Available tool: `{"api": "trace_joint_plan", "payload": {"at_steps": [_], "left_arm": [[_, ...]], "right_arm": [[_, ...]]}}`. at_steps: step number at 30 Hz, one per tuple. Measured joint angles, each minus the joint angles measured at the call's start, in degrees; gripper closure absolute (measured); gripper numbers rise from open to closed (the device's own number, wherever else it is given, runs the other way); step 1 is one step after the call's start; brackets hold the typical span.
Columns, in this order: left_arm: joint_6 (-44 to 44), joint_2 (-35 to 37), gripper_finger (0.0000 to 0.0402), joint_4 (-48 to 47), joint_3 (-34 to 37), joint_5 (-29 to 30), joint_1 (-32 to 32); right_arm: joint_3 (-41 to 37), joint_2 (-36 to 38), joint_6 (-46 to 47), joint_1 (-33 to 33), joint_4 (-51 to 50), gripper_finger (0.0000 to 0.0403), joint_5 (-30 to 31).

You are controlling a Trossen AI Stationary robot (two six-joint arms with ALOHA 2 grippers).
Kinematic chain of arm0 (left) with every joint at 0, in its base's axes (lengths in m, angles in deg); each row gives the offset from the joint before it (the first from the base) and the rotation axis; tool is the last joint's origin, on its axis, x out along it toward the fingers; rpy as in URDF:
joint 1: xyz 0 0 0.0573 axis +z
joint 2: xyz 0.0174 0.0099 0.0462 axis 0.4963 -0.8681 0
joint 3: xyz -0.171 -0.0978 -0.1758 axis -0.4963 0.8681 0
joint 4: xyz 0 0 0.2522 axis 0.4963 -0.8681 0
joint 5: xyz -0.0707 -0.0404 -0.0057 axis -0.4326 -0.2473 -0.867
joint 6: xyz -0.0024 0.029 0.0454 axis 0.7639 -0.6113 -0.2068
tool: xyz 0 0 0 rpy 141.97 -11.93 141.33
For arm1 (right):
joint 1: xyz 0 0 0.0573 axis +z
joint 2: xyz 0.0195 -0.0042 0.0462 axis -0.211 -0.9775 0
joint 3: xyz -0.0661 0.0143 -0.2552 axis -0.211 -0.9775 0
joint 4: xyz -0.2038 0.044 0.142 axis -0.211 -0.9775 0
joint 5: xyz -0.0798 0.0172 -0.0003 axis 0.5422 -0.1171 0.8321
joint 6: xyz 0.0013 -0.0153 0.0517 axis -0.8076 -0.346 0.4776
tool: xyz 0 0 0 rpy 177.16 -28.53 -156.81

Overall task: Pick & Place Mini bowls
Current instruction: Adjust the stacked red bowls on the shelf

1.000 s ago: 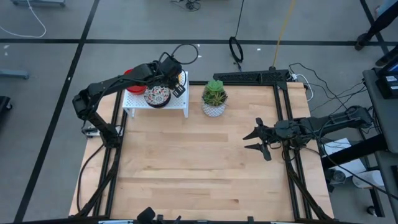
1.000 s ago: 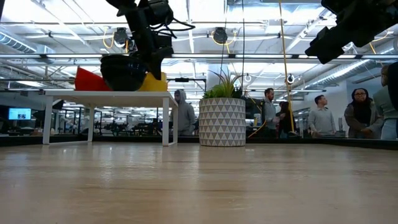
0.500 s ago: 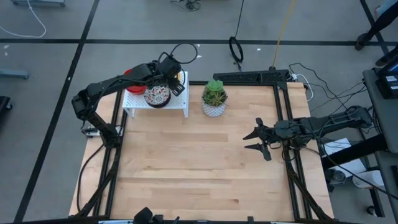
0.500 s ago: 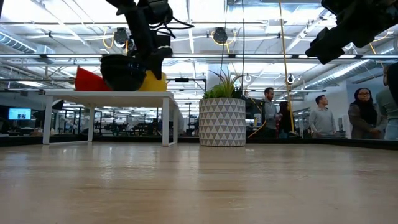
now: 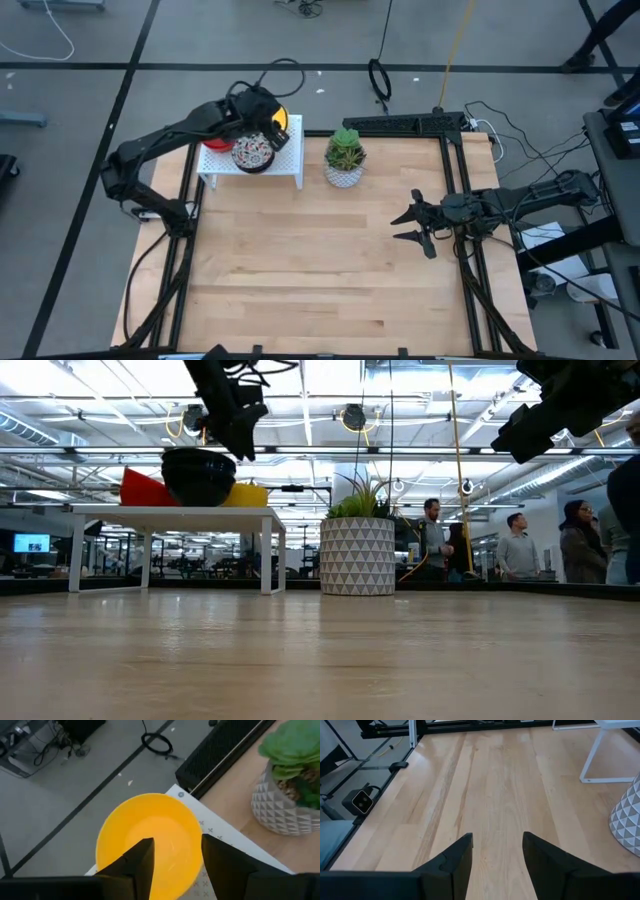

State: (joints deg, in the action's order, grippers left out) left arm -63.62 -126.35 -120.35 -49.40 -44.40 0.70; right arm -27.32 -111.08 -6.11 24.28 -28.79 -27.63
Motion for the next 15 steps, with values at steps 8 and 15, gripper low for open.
{"api": "trace_joint_plan", "payload": {"at_steps": [8, 15], "left_arm": [[0.61, 5.86, 0.0243, -4.4, 0.0, 2.85, -0.07], [5.39, 12.13, 0.0264, -13.83, 0.0, 6.23, -0.07]], "right_arm": [[0.0, 0.02, 1.67, 0.01, 0.02, 0.0243, -0.02], [0.0, 0.27, 0.28, 0.02, 1.4, 0.0243, 0.02]]}}
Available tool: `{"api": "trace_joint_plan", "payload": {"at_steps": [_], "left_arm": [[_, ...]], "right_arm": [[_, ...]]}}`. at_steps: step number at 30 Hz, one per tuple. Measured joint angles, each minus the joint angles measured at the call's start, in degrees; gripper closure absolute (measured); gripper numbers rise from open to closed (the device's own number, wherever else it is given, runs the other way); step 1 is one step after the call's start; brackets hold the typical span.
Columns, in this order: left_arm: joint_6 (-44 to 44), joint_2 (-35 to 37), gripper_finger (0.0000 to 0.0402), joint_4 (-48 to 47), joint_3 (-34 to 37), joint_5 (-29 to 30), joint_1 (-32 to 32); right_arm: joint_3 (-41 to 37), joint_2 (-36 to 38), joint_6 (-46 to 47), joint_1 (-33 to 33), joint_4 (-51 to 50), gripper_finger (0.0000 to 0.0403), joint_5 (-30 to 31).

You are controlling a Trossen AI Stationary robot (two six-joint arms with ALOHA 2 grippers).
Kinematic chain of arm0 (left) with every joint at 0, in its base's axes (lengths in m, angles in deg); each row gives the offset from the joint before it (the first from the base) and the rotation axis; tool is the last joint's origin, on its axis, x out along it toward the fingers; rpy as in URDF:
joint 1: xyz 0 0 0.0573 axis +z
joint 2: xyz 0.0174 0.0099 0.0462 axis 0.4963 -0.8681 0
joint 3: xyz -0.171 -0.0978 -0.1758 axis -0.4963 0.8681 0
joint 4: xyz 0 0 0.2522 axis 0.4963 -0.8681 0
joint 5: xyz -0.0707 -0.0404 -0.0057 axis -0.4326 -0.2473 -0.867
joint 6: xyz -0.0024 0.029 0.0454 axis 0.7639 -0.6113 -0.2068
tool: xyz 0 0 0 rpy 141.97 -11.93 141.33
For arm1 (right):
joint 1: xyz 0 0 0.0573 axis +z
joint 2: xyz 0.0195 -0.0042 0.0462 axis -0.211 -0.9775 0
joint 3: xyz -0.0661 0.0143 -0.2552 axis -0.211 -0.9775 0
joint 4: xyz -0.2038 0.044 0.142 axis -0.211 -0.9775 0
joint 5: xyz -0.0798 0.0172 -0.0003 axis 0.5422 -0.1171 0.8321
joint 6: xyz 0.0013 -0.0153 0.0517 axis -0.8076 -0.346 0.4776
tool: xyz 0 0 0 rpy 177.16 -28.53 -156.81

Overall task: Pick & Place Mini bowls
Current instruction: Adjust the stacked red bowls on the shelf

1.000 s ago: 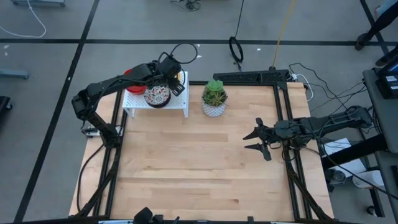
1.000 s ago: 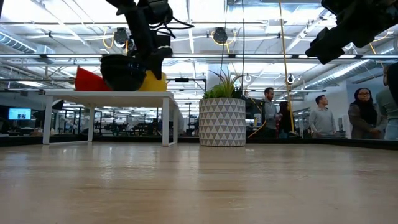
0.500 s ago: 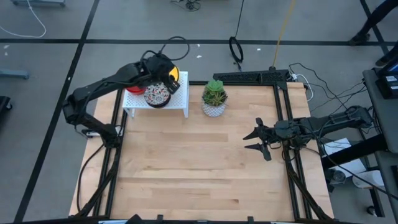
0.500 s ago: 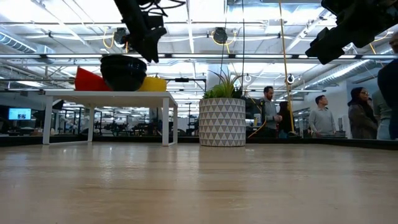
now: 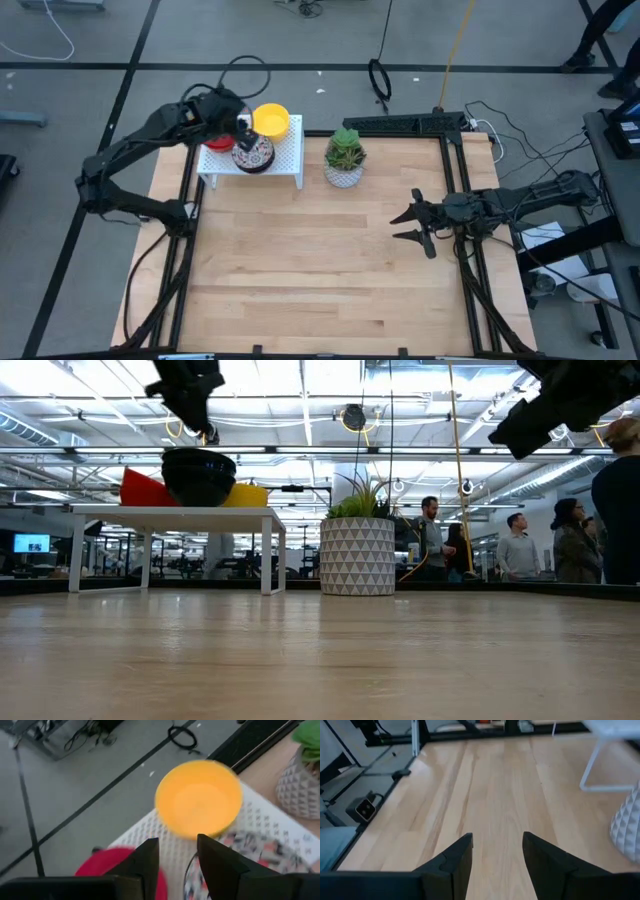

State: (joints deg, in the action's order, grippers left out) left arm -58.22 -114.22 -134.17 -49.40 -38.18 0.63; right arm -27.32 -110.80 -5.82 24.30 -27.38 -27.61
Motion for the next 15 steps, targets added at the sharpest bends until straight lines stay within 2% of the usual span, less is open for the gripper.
{"api": "trace_joint_plan", "payload": {"at_steps": [10, 15], "left_arm": [[9.62, 8.35, 0.0301, -12.25, 0.02, 5.33, 0.0], [13.94, 12.46, 0.0323, -14.24, 1.63, 5.88, 0.0]], "right_arm": [[0.0, 4.24, -5.36, 0.0, 5.46, 0.0243, 0.09], [0.0, 7.26, -6.57, 0.0, 5.14, 0.0243, 0.04]]}}
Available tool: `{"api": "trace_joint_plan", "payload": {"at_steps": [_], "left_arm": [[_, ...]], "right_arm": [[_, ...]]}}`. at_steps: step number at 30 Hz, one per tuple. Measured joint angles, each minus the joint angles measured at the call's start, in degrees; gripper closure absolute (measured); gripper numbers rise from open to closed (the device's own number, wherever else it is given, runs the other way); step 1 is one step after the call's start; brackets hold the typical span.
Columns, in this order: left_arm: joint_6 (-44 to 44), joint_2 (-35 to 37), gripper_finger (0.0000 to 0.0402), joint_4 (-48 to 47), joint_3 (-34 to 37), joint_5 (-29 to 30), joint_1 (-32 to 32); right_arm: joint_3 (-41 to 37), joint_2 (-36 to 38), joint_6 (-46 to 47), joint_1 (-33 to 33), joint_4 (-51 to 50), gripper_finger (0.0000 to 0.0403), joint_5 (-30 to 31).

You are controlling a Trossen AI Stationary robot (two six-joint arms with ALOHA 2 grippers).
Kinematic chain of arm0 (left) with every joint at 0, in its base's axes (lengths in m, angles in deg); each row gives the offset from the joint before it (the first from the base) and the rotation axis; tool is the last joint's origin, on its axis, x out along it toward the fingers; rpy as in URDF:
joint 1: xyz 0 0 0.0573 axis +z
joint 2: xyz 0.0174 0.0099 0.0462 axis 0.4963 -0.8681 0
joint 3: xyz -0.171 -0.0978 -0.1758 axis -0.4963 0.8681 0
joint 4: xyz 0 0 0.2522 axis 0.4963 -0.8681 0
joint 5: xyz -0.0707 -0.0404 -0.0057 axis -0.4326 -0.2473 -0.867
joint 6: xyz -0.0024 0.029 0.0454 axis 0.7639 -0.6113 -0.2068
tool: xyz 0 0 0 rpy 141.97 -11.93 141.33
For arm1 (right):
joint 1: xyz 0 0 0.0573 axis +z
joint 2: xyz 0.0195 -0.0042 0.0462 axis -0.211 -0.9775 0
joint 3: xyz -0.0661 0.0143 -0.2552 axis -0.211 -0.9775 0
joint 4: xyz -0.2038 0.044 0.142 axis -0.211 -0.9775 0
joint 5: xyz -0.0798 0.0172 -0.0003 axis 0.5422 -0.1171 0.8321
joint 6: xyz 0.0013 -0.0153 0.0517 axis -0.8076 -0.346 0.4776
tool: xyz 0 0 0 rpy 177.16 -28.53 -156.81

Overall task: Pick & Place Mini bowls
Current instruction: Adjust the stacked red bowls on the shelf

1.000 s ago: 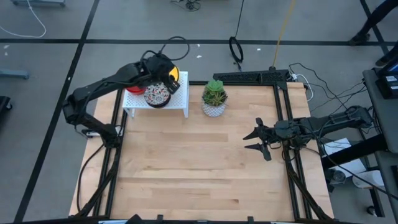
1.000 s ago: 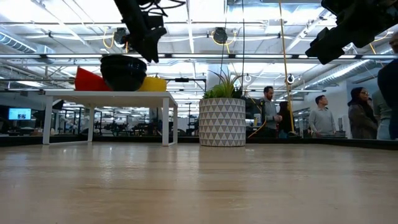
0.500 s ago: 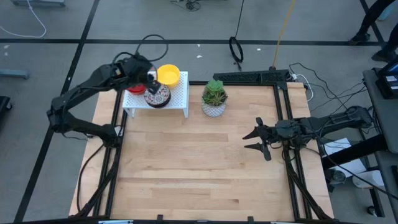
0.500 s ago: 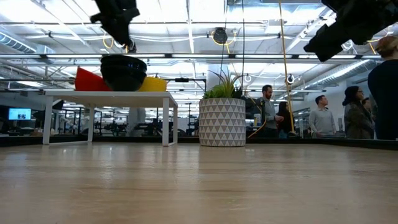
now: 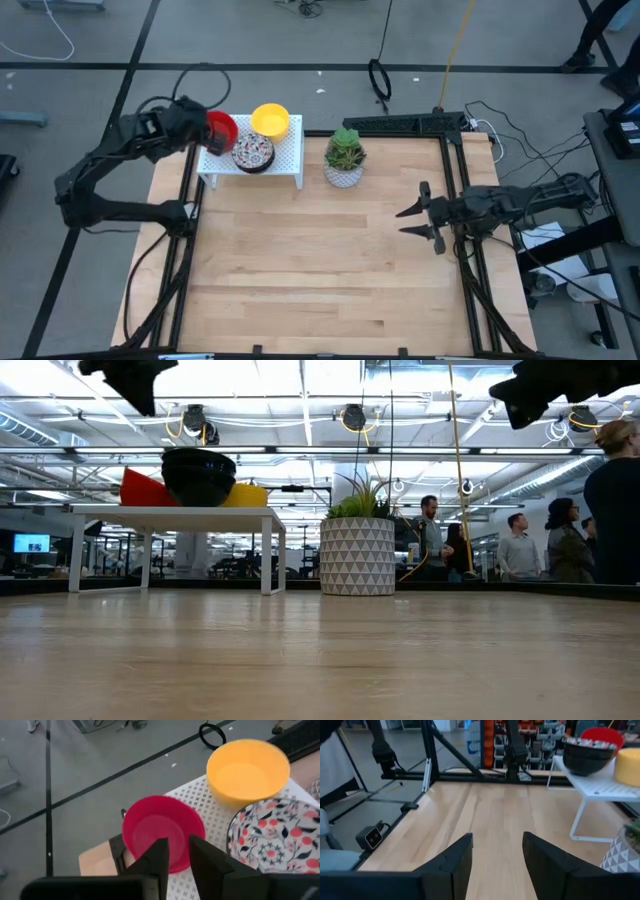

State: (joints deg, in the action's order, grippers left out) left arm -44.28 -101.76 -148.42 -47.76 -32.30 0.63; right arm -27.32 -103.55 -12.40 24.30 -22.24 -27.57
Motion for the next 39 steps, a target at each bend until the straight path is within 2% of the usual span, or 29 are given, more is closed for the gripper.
{"api": "trace_joint_plan", "payload": {"at_steps": [6, 11, 21, 28, 31, 34, 39], "left_arm": [[1.95, 8.15, 0.0348, 3.76, 10.87, -0.04, 0.0], [1.66, 15.81, 0.0361, 12.58, 21.13, -1.82, 0.0], [1.22, 25.54, 0.0361, 27.83, 37.77, -1.97, 0.0], [-5.67, 26.99, 0.0366, 41.71, 42.34, 2.5, 0.0], [-9.4, 27.08, 0.0373, 47.18, 42.43, 7.14, 0.05], [-10.01, 26.98, 0.038, 47.09, 42.43, 10.25, 1.13], [-6.28, 26.66, 0.0393, 42.14, 42.43, 10.09, 3.76]], "right_arm": [[-0.61, 2.91, -1.42, 0.0, -0.06, 0.0243, -0.02], [-3.27, 4.72, -2.77, 0.0, 0.68, 0.0243, -0.02], [-19.13, 7.97, -4.42, 0.0, 24.81, 0.0243, -0.02], [-26.69, 8.95, -3.81, -0.02, 37.52, 0.0243, -0.04], [-28.3, 9.05, -1.41, -0.02, 37.63, 0.0243, -0.04], [-28.45, 8.99, 1.17, 0.0, 35.44, 0.0243, -0.05], [-28.51, 8.99, 0.24, -0.01, 36.38, 0.0243, -0.06]]}}
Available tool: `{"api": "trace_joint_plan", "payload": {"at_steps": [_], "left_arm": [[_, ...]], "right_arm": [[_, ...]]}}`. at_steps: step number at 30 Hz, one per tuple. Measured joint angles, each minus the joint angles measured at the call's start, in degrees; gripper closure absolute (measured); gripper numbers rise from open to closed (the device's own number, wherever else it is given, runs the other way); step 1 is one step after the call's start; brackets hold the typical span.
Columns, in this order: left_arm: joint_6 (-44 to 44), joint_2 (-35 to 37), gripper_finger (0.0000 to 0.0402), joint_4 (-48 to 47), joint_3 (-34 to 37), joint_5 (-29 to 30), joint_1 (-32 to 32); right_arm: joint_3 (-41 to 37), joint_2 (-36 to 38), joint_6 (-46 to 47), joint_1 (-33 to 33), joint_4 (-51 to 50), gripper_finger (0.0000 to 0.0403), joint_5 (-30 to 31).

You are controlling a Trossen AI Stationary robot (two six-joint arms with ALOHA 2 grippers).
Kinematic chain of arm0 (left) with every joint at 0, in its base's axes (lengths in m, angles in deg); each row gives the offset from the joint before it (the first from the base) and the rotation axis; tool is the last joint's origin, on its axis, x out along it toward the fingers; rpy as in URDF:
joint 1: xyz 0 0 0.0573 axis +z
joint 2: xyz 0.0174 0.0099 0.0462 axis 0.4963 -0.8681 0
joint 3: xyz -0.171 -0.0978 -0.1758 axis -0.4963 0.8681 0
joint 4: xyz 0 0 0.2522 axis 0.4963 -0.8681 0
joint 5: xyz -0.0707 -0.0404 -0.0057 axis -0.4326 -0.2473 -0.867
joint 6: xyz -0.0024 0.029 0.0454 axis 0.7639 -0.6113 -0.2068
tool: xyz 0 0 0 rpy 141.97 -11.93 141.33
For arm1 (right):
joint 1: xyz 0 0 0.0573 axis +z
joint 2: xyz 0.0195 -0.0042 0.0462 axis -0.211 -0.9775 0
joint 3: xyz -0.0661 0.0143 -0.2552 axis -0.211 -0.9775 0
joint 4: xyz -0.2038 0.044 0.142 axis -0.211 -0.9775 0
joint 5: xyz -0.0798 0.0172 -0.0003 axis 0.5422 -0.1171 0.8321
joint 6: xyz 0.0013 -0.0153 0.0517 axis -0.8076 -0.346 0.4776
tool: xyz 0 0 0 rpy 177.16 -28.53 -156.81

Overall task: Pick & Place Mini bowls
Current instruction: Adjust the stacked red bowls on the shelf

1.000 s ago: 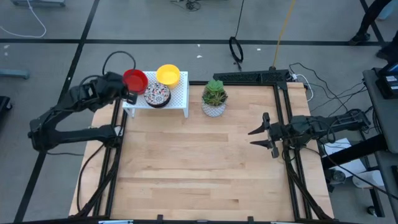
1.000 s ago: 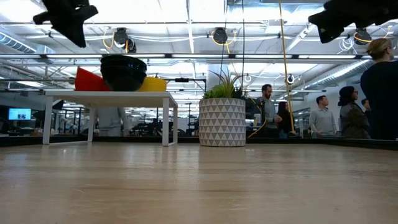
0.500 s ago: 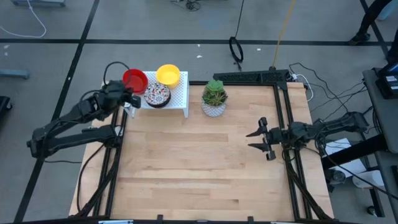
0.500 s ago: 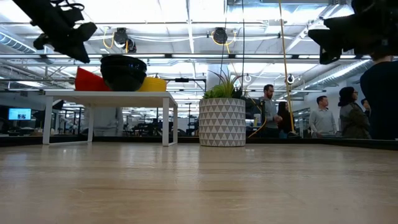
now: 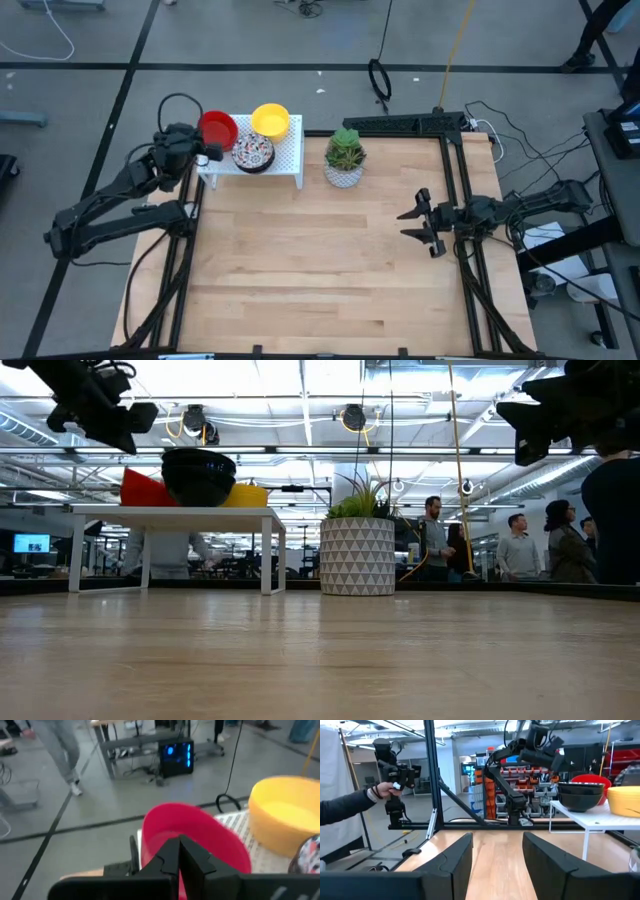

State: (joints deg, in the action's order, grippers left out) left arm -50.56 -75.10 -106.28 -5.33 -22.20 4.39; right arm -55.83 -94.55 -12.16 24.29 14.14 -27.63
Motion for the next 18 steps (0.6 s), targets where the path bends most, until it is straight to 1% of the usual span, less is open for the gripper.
{"api": "trace_joint_plan", "payload": {"at_steps": [4, 9, 13, 18], "left_arm": [[2.03, -0.56, 0.0398, -3.28, 0.0, -2.35, 1.66], [4.04, -1.52, 0.0391, -5.67, 0.02, -2.73, 3.17], [4.14, -2.9, 0.0382, -5.59, 0.02, -6.81, 4.37], [3.99, -4.2, 0.0394, -3.41, 0.11, -9.89, 5.83]], "right_arm": [[-0.05, 0.0, -0.83, 0.0, 0.01, 0.0243, 0.0], [-0.12, 0.0, 0.01, 0.0, 0.01, 0.0243, -0.01], [-0.14, 0.0, 0.06, 0.0, -0.15, 0.0243, -0.02], [-0.14, 0.0, 0.08, 0.01, -0.19, 0.0243, -0.01]]}}
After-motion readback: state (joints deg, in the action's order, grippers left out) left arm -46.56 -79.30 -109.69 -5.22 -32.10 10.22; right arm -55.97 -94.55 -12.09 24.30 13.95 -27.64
